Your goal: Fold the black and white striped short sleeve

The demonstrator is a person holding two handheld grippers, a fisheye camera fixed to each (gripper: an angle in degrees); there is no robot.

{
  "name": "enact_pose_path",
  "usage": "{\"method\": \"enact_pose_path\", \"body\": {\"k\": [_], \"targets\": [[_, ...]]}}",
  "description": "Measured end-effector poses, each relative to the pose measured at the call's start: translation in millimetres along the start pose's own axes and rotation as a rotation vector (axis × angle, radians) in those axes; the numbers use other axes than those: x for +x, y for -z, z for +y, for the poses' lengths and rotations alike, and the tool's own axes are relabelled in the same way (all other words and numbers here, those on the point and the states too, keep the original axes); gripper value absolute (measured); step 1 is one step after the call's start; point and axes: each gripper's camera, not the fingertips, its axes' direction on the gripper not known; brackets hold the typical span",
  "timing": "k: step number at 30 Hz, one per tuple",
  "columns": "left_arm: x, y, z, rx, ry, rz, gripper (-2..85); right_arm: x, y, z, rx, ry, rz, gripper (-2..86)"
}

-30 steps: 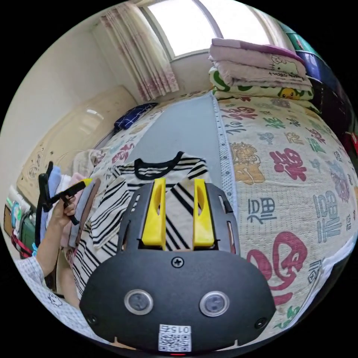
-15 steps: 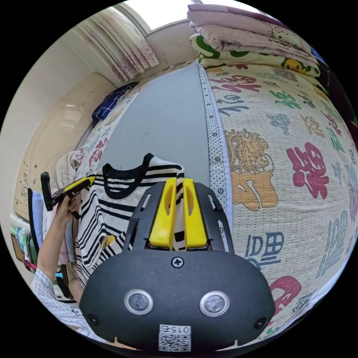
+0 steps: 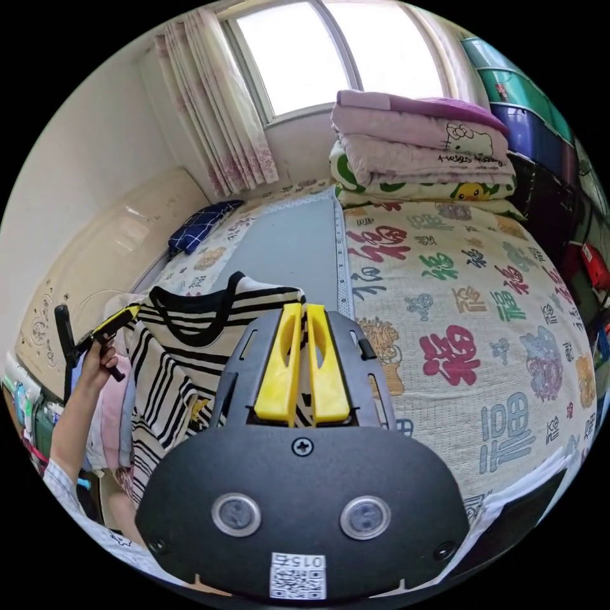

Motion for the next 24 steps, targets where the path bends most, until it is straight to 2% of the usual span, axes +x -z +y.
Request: {"method": "enact_pose_path", "body": {"k": [4, 7, 12, 16, 17, 21, 24], "targets": [[37, 69, 32, 0.070, -0.063, 0.032, 0.5, -51, 66, 24, 0.001, 0.113, -0.057, -0.6], [75, 124, 88, 0.068, -0.122, 0.047, 0.5, -98, 121, 81, -0.029, 0.258, -0.062, -0.6], [133, 211, 219, -0.048, -0.261, 0.195, 0.6, -145, 193, 211, -0.126, 0.306, -0.211, -0.6], [166, 237, 308, -0.187, -0.456, 0.335, 0.7, -161, 205, 271, -0.253, 0.267, -0.317, -0.6], [176, 240, 332, -0.233, -0.505, 0.347, 0.8, -169, 199, 282, -0.334, 0.274, -0.336, -0.5], [210, 241, 373, -0.350, -0.620, 0.278, 0.8, -213, 186, 296, -0.501, 0.391, -0.244, -0.3], [234, 244, 382, -0.381, -0.713, 0.204, 0.8, -230, 189, 286, -0.547, 0.411, -0.220, 0.2]]}}
